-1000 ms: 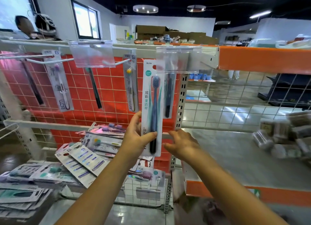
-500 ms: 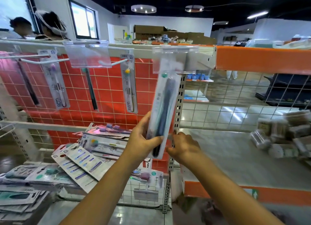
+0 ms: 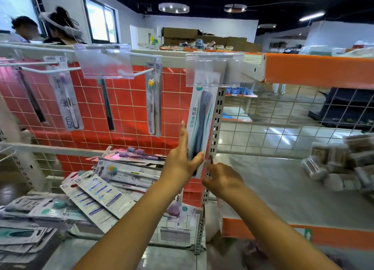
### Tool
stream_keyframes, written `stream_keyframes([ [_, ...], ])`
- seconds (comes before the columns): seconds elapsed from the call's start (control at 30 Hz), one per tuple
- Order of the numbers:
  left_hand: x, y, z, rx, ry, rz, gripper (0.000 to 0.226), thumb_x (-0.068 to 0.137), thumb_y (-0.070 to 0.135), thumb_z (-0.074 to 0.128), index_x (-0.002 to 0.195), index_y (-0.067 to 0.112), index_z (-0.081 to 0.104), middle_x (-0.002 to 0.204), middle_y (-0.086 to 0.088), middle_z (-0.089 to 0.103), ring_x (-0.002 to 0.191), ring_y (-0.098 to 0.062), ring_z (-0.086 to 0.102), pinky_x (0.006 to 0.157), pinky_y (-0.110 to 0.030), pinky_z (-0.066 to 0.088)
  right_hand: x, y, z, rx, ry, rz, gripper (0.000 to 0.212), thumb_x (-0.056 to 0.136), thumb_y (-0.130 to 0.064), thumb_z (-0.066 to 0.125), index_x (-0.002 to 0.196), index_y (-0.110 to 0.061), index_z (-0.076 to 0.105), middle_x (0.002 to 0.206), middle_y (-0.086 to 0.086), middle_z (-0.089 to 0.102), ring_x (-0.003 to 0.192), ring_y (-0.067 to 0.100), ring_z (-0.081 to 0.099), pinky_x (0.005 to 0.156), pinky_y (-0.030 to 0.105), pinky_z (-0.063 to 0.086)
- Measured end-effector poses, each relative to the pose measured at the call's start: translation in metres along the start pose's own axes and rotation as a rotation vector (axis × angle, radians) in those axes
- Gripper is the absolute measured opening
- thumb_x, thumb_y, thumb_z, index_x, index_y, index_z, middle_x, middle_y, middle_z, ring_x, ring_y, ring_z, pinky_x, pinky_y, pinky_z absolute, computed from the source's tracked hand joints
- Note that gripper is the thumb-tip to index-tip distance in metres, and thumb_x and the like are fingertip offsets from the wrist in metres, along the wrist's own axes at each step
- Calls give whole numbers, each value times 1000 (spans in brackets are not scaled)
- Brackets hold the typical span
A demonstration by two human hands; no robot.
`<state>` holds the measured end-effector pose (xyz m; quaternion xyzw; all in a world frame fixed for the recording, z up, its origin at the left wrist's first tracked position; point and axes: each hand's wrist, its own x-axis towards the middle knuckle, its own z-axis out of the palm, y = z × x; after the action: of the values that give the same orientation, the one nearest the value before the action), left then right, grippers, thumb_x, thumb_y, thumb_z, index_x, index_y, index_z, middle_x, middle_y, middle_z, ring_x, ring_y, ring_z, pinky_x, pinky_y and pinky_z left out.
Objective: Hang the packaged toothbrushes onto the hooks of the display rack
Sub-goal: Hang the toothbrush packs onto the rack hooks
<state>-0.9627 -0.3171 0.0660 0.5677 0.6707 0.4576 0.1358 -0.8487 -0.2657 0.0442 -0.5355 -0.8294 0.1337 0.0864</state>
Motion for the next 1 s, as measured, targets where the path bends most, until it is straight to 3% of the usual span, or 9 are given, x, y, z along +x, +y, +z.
stream_keyframes([
  [0.1,19,-2,2,88,9,-9,93,92,31,56,145,27,-20,57,-1,45,45,-15,41,45,-25,35,2,3,3,15,-10,4,31,87,-41,53,109,-20,59,102,1,65,87,21,61,75,32,50],
  [0.2,35,-4,6,108,2,15,94,92,32,55,144,26,-22,55,0,43,48,-21,48,50,-30,39,5,5,0,-4,-25,16,32,87,-45,51,108,-22,60,103,0,64,90,22,61,75,31,48],
  [0.3,48,-4,10,81,-18,6,92,92,32,55,145,26,-20,67,-12,55,69,-35,61,58,-35,44,7,7,-2,-13,-30,33,31,88,-44,51,111,-24,60,105,0,64,91,21,60,77,32,48],
  [0.37,56,-4,13,49,-37,-10,91,92,33,56,147,25,-17,97,-25,64,88,-41,62,73,-42,49,7,8,-2,-18,-26,30,31,89,-42,51,112,-24,60,104,0,64,91,20,60,78,32,49],
  [0.43,62,-4,15,-11,-60,-24,92,91,33,57,147,25,-16,129,-25,53,110,-40,56,94,-46,47,9,8,-2,-11,-10,26,30,89,-40,52,113,-24,60,104,0,64,91,20,60,79,32,49],
  [0.5,65,-3,15,-61,-70,-34,92,91,32,58,147,25,-14,143,-20,41,122,-36,49,102,-43,38,9,8,-4,10,15,19,29,91,-38,51,114,-23,60,106,0,64,91,19,61,75,30,48],
  [0.73,72,-5,16,-149,-78,-68,89,91,29,59,148,29,-10,144,-16,41,126,-32,47,102,-39,38,0,5,-14,39,107,-32,33,96,-35,45,124,-20,54,122,2,60,106,20,58,82,29,45],
  [0.9,63,-19,18,-39,-114,-84,87,85,41,64,150,21,10,141,-14,45,124,-29,49,102,-31,39,-4,3,-16,33,127,-50,33,97,-33,43,123,-17,55,123,4,59,109,22,56,87,32,46],
  [1.0,47,-38,22,150,-211,-132,88,84,43,64,149,16,13,142,-16,43,127,-31,46,105,-41,39,-6,3,-16,18,143,-52,33,96,-34,43,122,-18,57,120,4,60,107,22,57,84,31,46],
])
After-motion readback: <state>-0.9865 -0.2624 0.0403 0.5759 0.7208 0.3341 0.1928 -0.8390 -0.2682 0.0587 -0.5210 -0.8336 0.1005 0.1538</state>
